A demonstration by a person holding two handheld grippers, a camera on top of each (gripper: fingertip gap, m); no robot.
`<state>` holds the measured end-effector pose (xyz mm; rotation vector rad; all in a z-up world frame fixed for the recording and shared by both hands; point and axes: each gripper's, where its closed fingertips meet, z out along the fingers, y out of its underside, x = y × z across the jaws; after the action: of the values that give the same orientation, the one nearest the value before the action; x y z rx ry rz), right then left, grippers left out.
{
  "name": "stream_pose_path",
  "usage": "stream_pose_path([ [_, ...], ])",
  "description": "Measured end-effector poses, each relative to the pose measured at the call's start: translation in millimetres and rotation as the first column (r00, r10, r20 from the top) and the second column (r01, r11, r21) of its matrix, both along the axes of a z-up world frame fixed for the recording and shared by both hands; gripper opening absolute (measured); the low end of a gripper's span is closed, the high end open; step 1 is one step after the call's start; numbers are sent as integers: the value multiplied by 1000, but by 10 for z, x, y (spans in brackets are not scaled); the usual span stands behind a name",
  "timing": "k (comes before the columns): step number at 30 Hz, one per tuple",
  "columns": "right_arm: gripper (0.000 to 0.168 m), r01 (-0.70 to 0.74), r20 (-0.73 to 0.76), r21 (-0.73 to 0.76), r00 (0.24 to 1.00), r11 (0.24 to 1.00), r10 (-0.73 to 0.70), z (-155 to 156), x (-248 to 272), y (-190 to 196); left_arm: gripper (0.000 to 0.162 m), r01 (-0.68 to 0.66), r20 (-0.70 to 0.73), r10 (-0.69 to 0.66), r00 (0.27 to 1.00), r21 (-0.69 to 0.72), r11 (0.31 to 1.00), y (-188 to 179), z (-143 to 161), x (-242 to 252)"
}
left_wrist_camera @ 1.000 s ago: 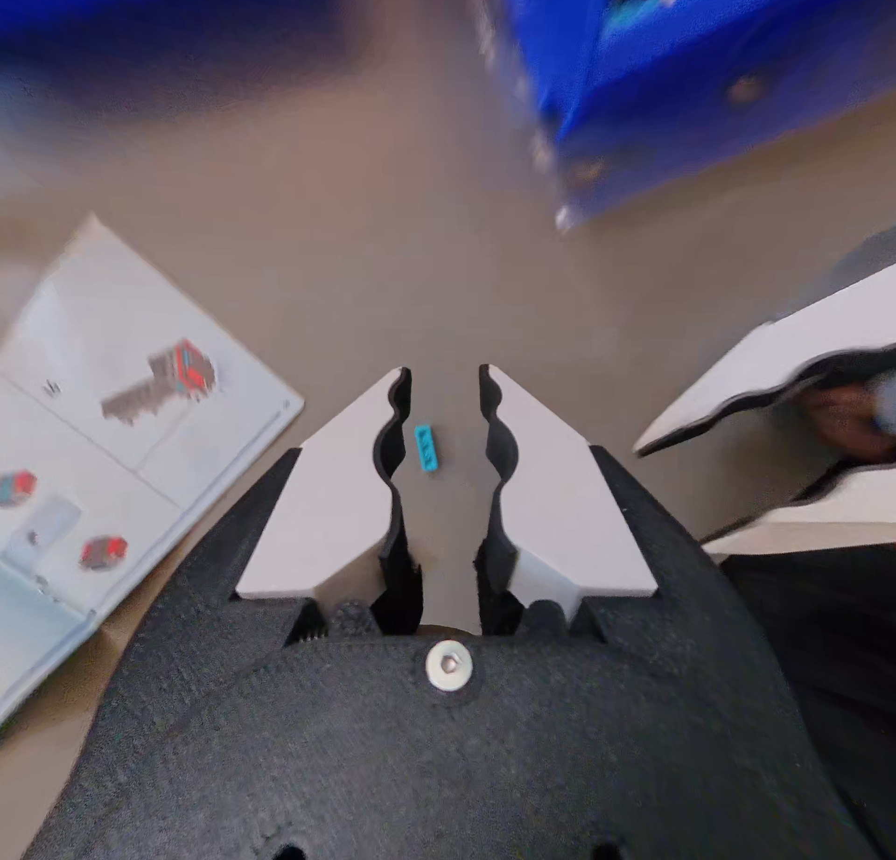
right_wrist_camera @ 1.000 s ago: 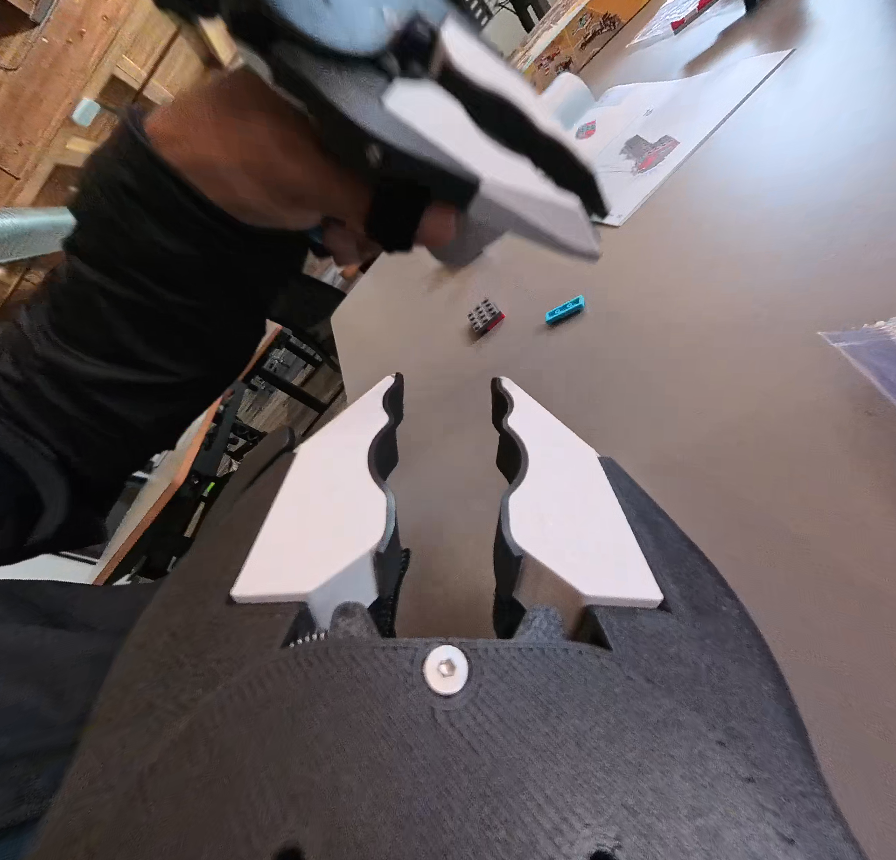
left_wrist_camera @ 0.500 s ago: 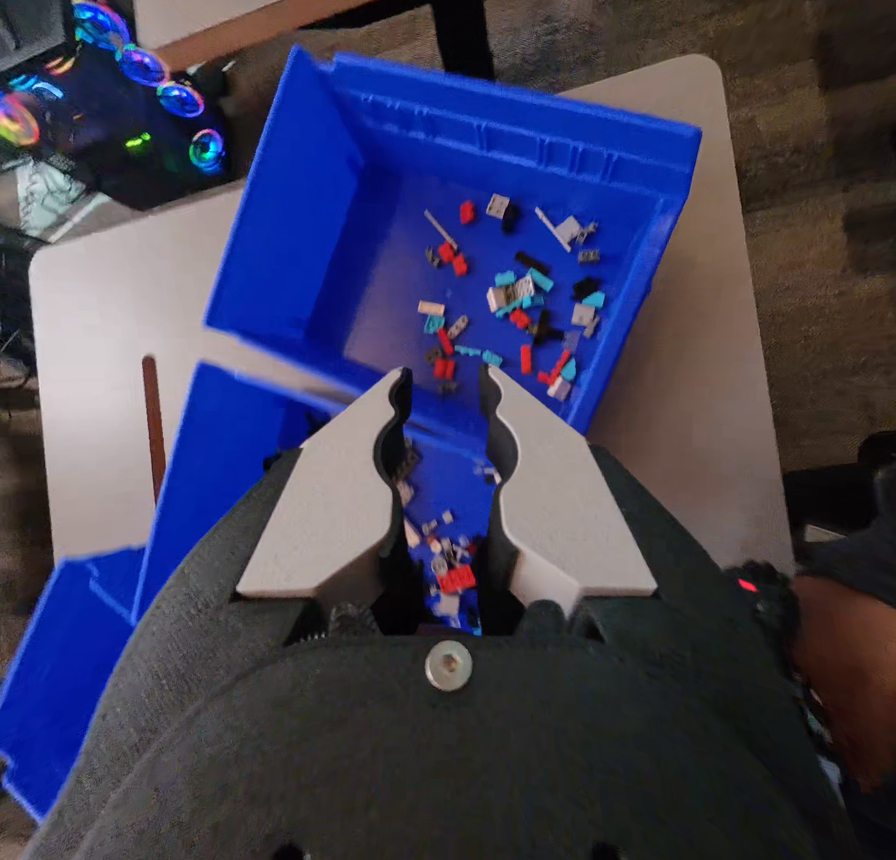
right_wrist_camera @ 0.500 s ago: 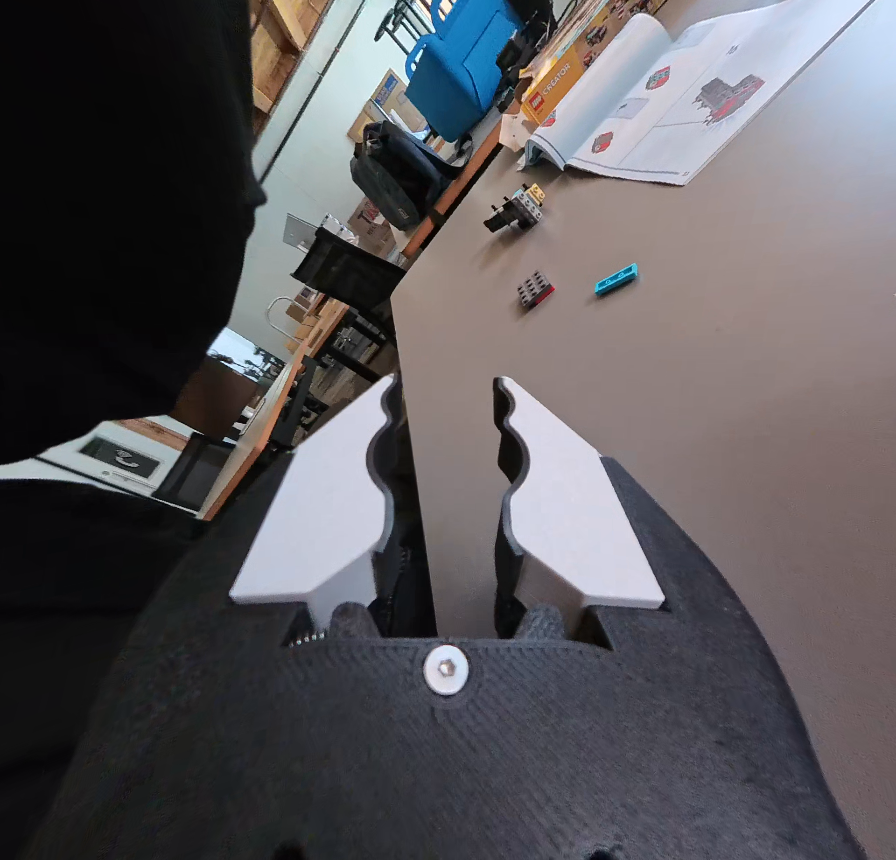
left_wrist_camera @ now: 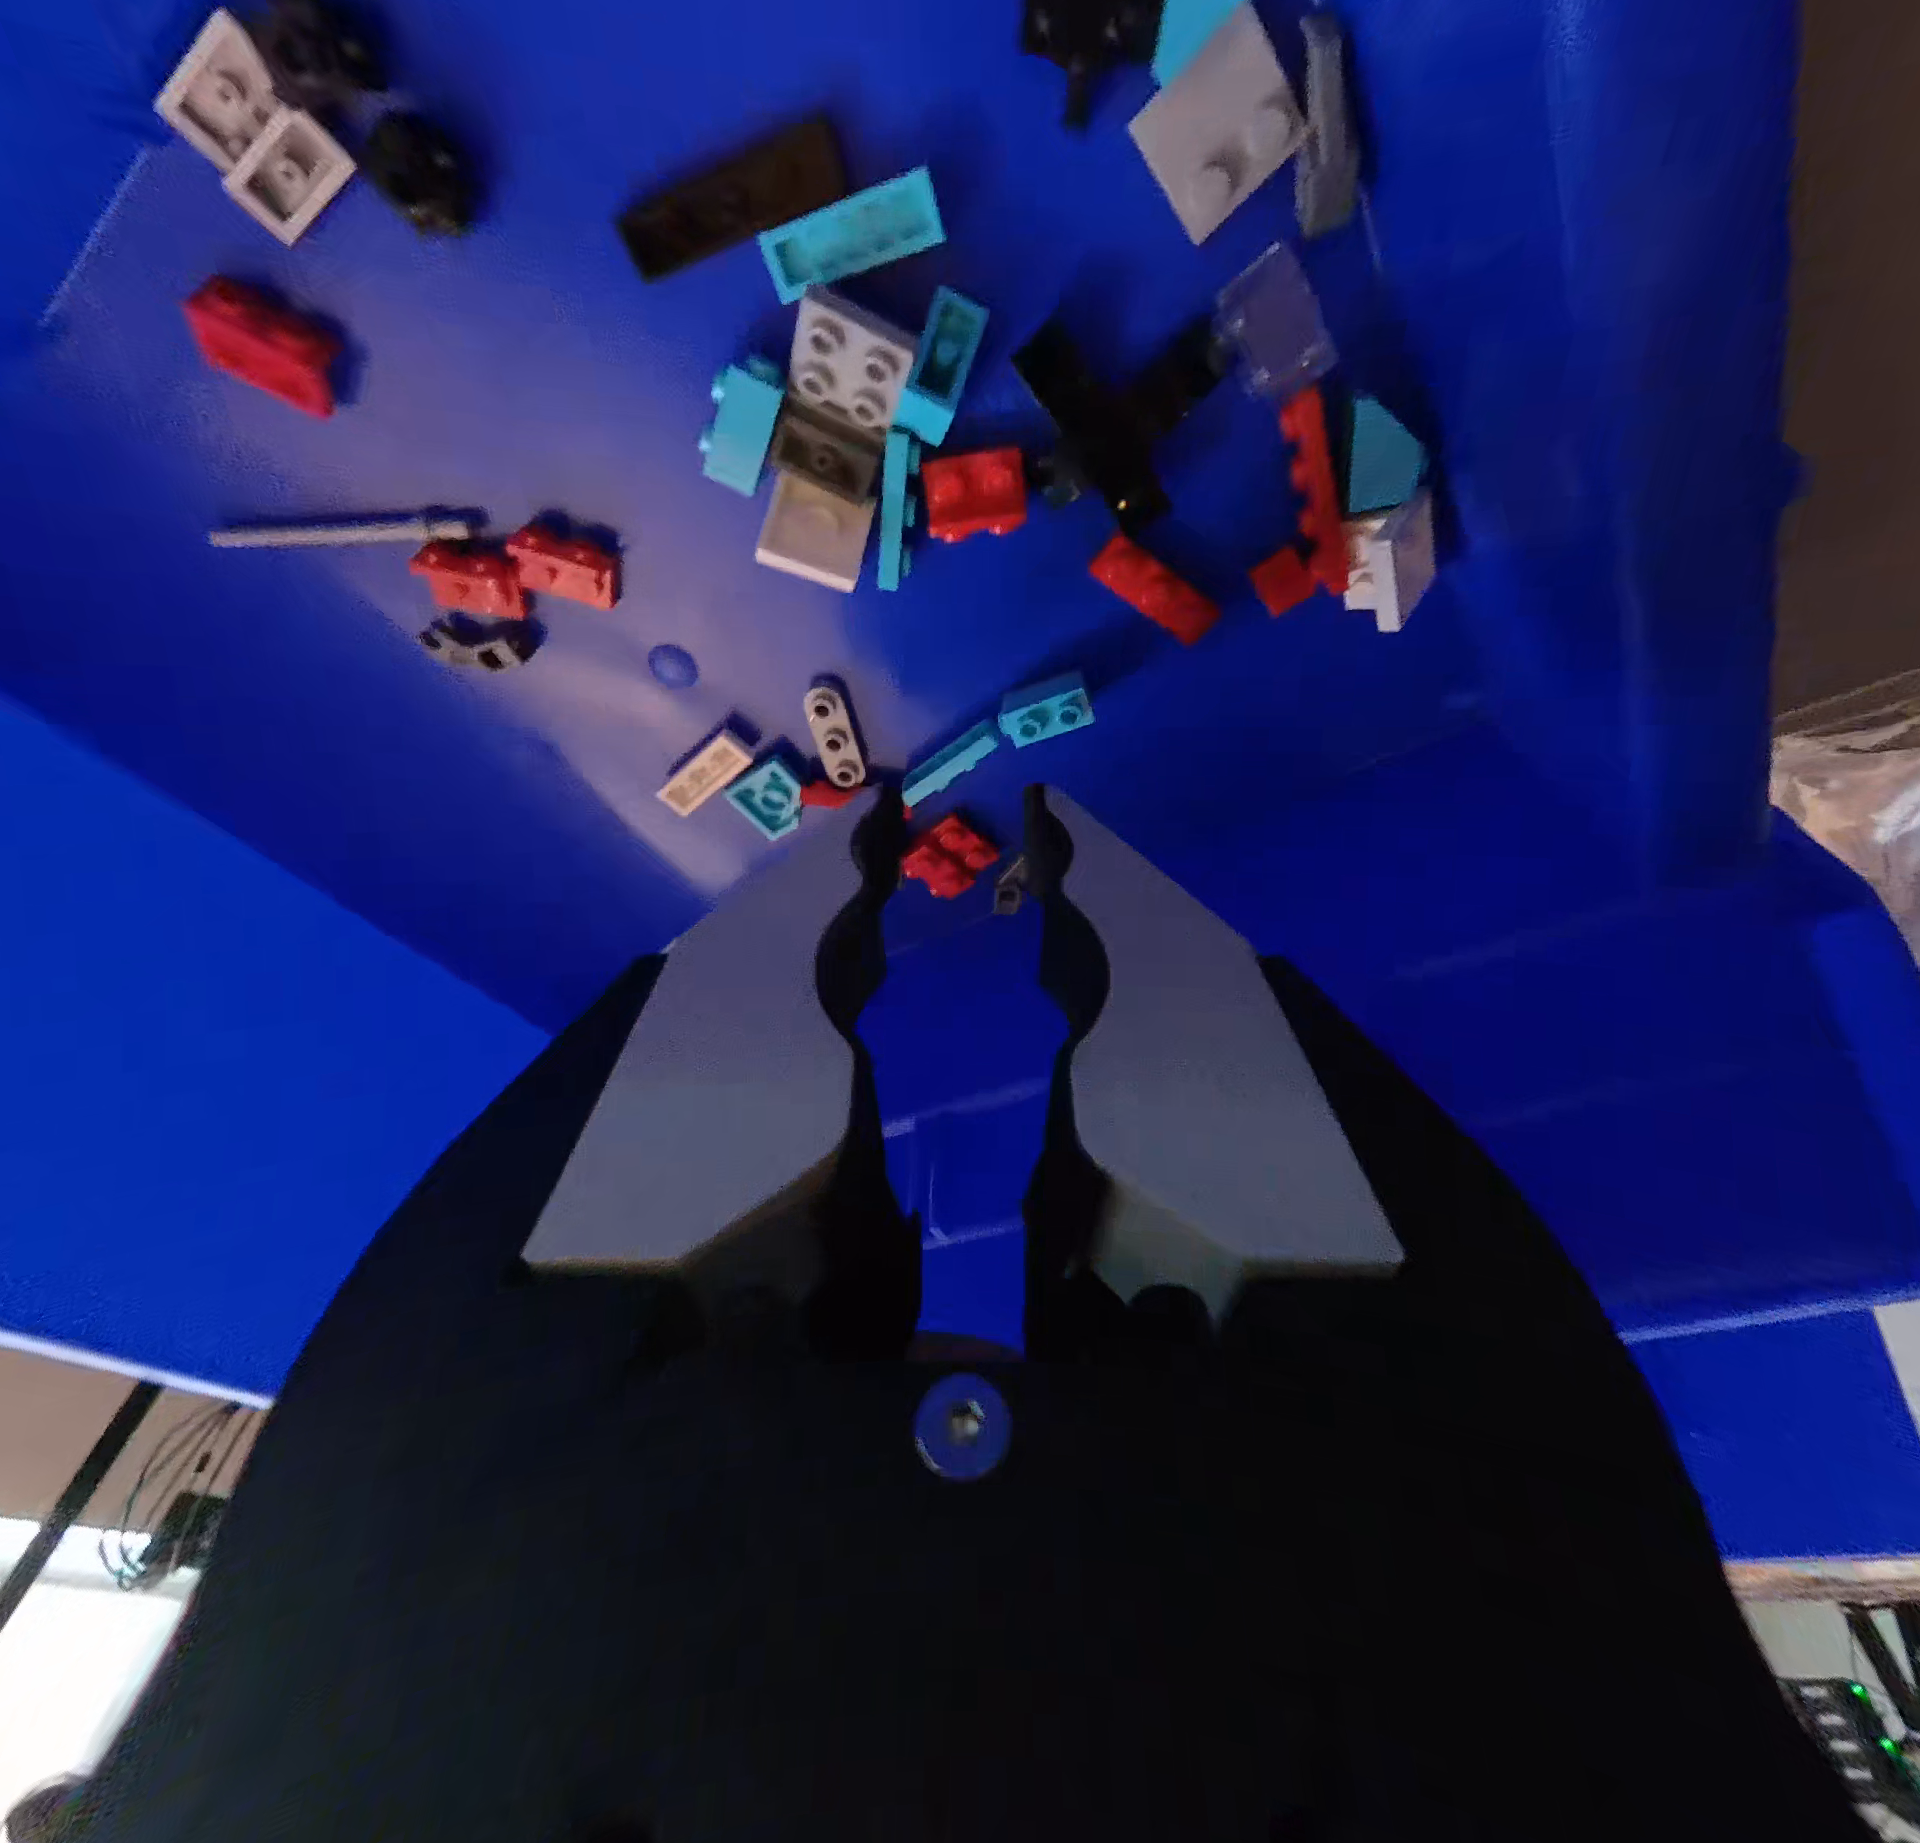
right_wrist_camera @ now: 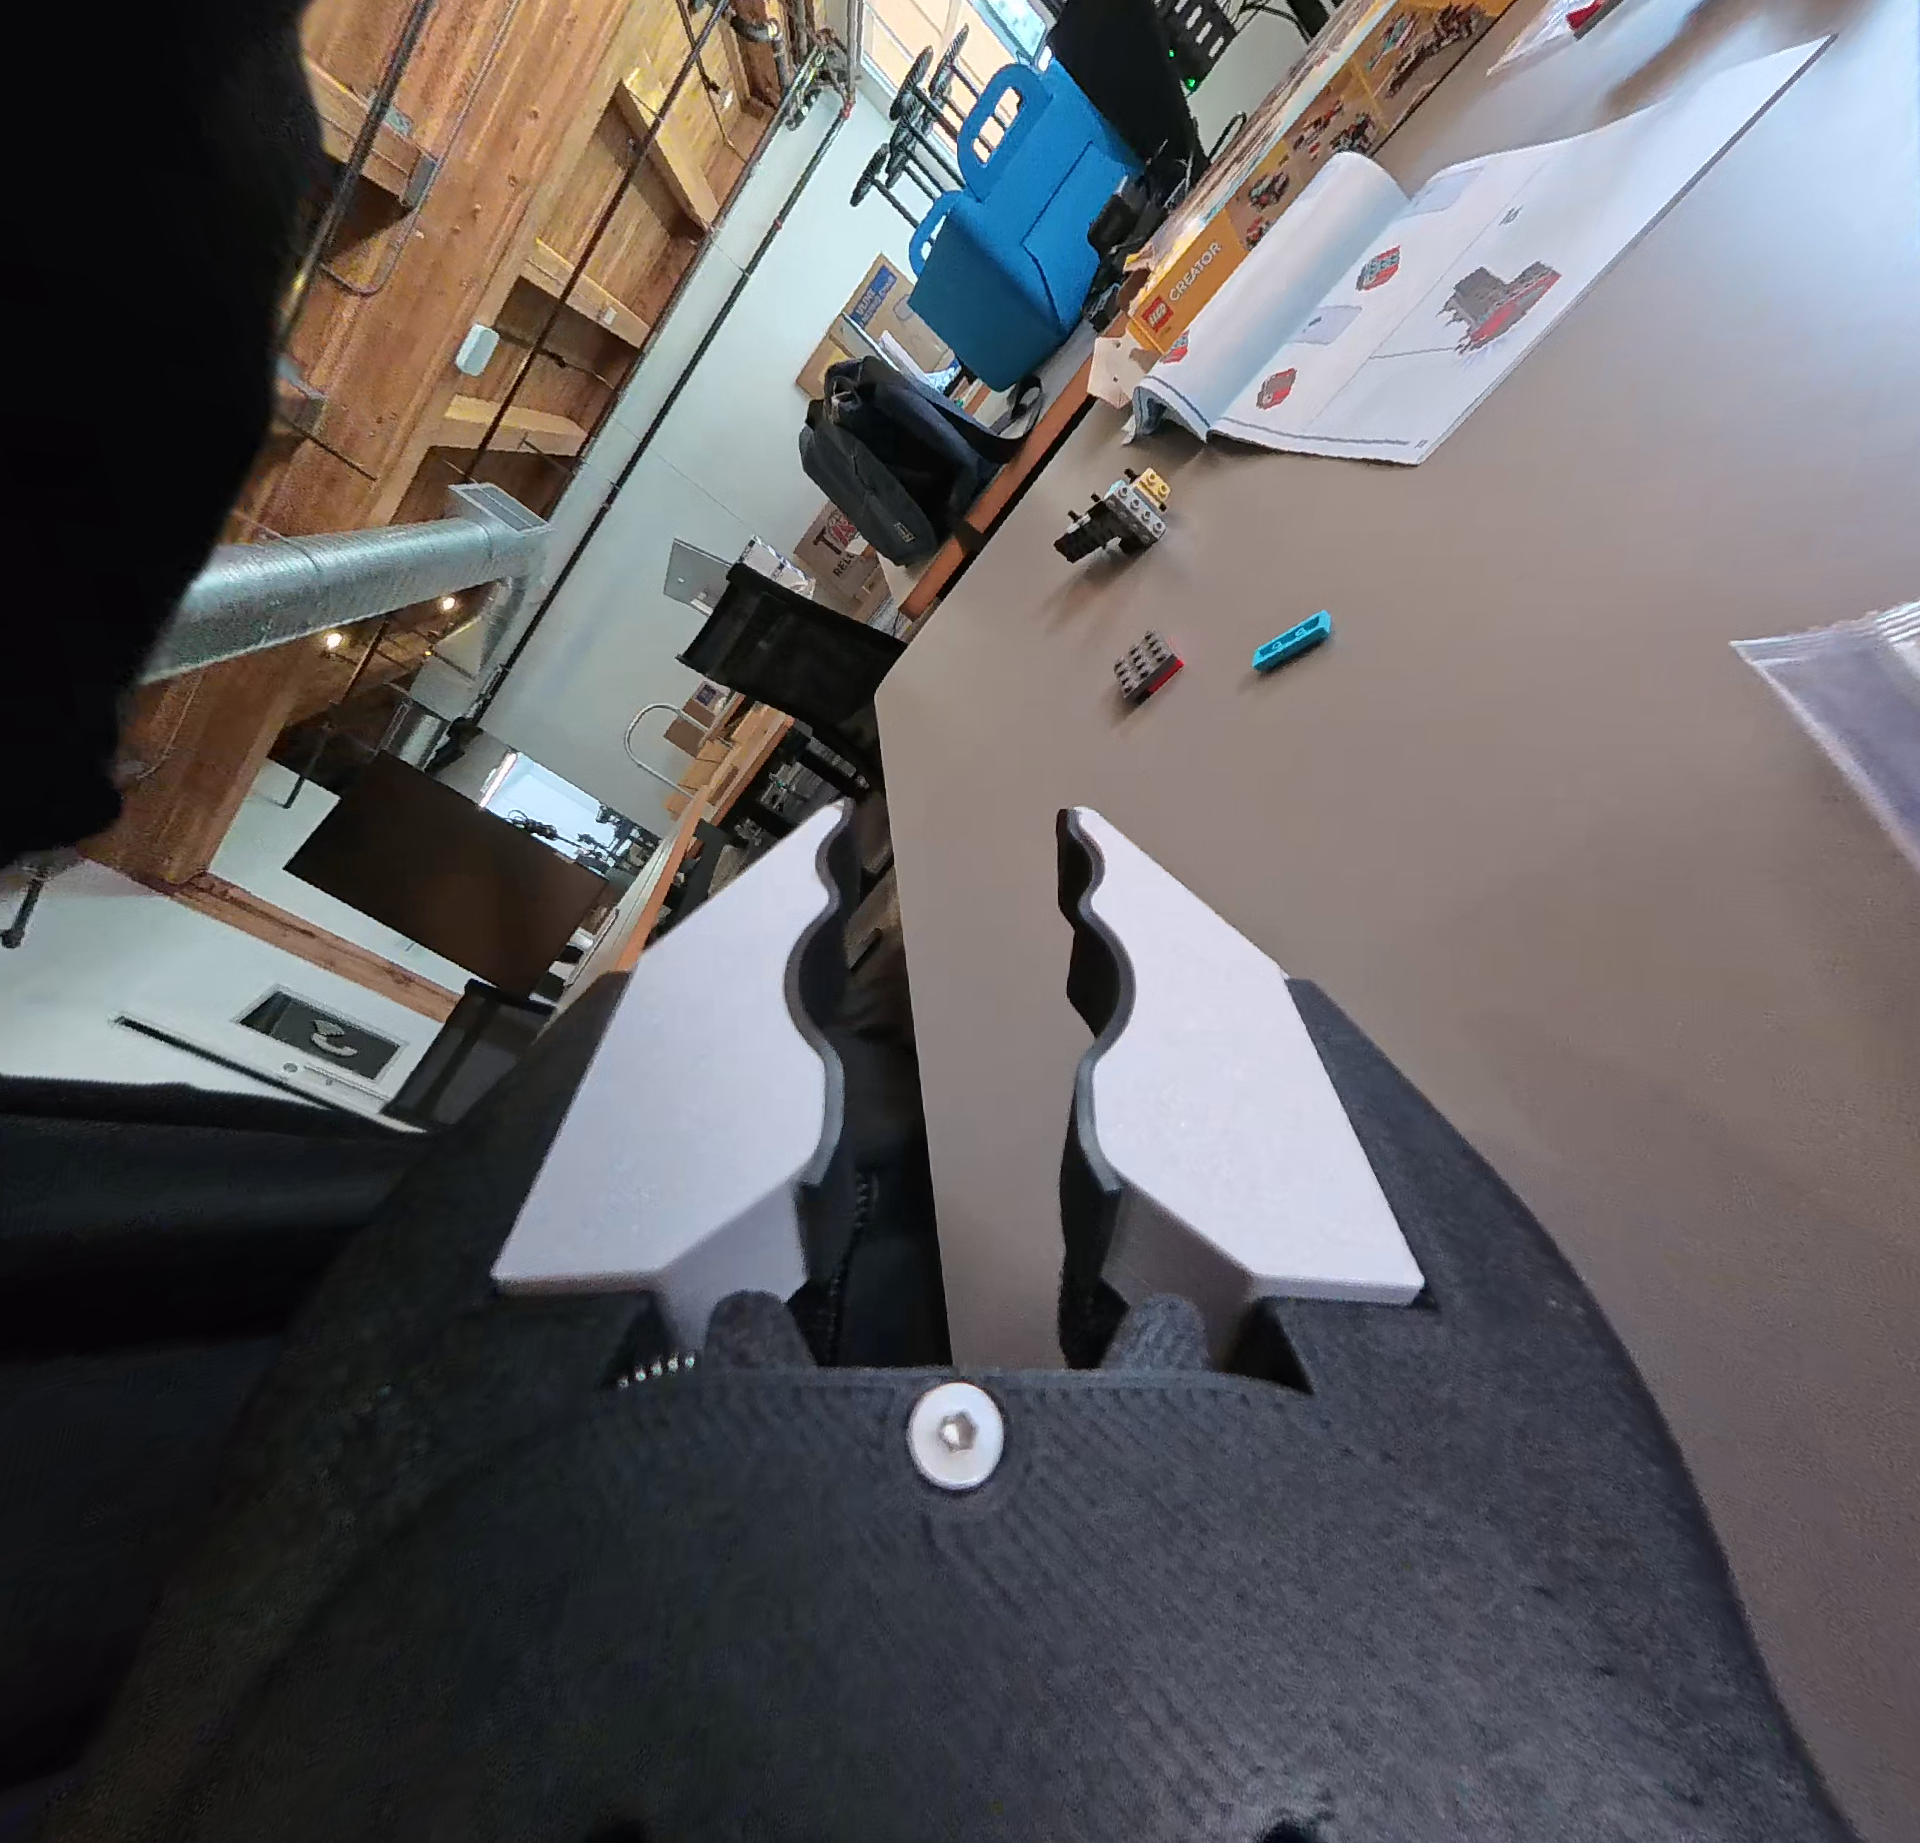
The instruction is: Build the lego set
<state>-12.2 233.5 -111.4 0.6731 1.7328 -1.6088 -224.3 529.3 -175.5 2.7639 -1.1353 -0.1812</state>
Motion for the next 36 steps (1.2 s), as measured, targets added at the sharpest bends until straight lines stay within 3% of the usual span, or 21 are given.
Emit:
stream_pose_path([
  [7,37,5,-4,6,1000,1000,-5,-9,-4,-1,19,64,-14,-65,998,-61,996,-74,-186,-55],
  [9,37,5,-7,13,1000,1000,-5,-18,-1,-8,7,52,-10,-52,999,-48,998,-65,-185,-58],
  [12,37,5,-11,18,1000,1000,-5,-25,1,-11,6,-26,-4,26,1000,-22,999,-73,-151,-58],
  [15,37,8,-14,20,1000,1000,-7,-28,1,-11,6,-164,42,159,986,128,978,21,102,5],
  [17,37,7,-17,24,1000,1000,-7,-33,4,-14,5,-297,122,273,954,293,909,98,466,93],
  [20,37,6,-23,32,1000,999,-6,-41,11,-20,5,-500,292,405,866,506,703,-52,1144,290],
  [22,37,9,-25,33,1000,999,-8,-43,9,-20,5,-625,411,475,778,576,527,-403,1479,449],
  [24,37,14,-23,30,1000,999,-13,-38,1,-13,5,-729,516,533,670,592,343,-918,1623,625],
  [28,37,47,-38,57,998,997,-45,-72,-42,3,5,-874,717,606,344,481,-73,-2178,1410,1063],
  [31,38,87,-80,93,994,992,-80,-113,-67,-11,5,-869,798,597,74,346,-355,-3105,1042,1461],
  [33,37,104,-125,127,988,986,-88,-148,-54,-40,5,-830,821,567,-64,272,-488,-3575,807,1741],
  [36,37,115,-206,174,975,978,-78,-188,-13,-104,5,-782,839,514,-178,197,-592,-3969,541,2093],
])
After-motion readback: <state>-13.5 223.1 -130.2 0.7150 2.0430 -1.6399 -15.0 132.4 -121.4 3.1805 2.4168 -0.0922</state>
